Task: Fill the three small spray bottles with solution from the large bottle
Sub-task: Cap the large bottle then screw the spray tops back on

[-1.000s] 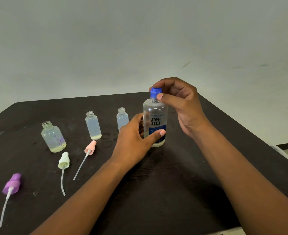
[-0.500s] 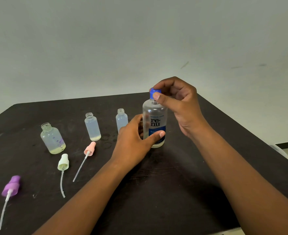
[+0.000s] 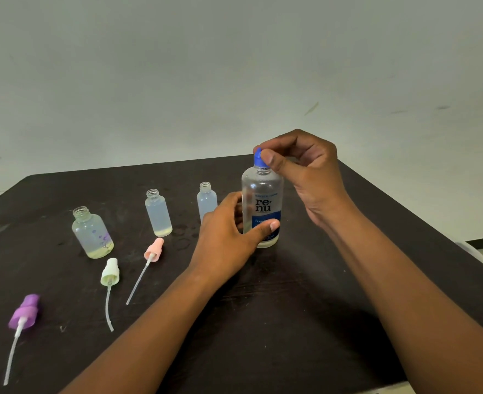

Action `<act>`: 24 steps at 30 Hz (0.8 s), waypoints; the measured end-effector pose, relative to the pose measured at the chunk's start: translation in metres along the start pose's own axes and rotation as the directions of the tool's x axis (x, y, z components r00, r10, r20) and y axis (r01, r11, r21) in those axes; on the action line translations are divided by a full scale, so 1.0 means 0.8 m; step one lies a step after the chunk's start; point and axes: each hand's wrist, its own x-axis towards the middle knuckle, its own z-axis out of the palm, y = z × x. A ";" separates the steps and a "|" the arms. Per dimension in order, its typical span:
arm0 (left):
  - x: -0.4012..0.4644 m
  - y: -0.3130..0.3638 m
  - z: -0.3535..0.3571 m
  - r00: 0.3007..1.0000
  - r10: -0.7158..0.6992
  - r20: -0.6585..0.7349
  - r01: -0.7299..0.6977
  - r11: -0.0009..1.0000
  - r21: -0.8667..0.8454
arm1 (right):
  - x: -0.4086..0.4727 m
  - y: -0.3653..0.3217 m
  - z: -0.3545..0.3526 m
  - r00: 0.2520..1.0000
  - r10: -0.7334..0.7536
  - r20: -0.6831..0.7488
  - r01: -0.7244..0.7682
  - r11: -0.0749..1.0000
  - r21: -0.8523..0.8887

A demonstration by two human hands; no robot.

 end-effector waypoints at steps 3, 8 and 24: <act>0.000 0.000 0.000 1.000 0.008 -0.003 -0.008 1.000 0.010 | -0.001 0.000 0.004 0.999 -0.020 -0.026 0.018 0.997 -0.069; -0.001 0.002 0.000 1.000 -0.012 -0.005 0.012 1.000 -0.014 | -0.004 -0.001 0.002 0.998 -0.049 0.051 0.050 0.998 -0.035; -0.004 0.006 0.001 1.000 -0.027 -0.011 0.027 0.999 -0.039 | -0.002 -0.001 0.002 0.994 -0.086 0.067 0.094 0.987 -0.131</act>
